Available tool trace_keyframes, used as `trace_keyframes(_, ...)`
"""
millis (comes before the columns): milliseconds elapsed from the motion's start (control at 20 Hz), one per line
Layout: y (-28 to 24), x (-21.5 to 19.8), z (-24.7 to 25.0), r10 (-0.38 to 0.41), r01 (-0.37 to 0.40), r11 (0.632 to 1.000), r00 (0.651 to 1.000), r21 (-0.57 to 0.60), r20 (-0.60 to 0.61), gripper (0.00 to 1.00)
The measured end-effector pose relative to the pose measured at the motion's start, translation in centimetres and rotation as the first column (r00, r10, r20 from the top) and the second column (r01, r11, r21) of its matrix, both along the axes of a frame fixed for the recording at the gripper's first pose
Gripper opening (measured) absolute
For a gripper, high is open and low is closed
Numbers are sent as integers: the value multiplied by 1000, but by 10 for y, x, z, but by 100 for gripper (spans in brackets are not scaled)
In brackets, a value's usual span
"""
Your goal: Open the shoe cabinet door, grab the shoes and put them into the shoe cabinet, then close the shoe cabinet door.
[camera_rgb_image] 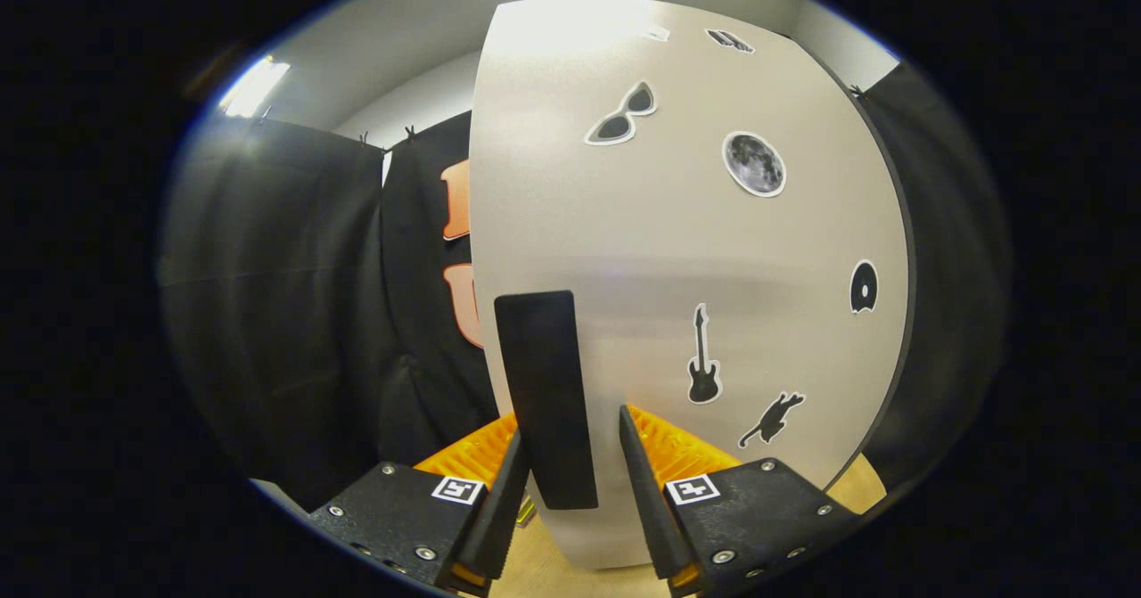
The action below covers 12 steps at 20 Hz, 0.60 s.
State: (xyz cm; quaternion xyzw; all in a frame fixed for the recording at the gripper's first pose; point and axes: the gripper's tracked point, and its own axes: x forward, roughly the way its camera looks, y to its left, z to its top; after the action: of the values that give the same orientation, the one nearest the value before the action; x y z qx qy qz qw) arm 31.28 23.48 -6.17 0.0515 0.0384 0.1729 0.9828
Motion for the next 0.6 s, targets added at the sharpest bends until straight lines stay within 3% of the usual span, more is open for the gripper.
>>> trace_keyframes(600, 6, 3, -6, -75, 79, 992, 996, -103, 48, 66)
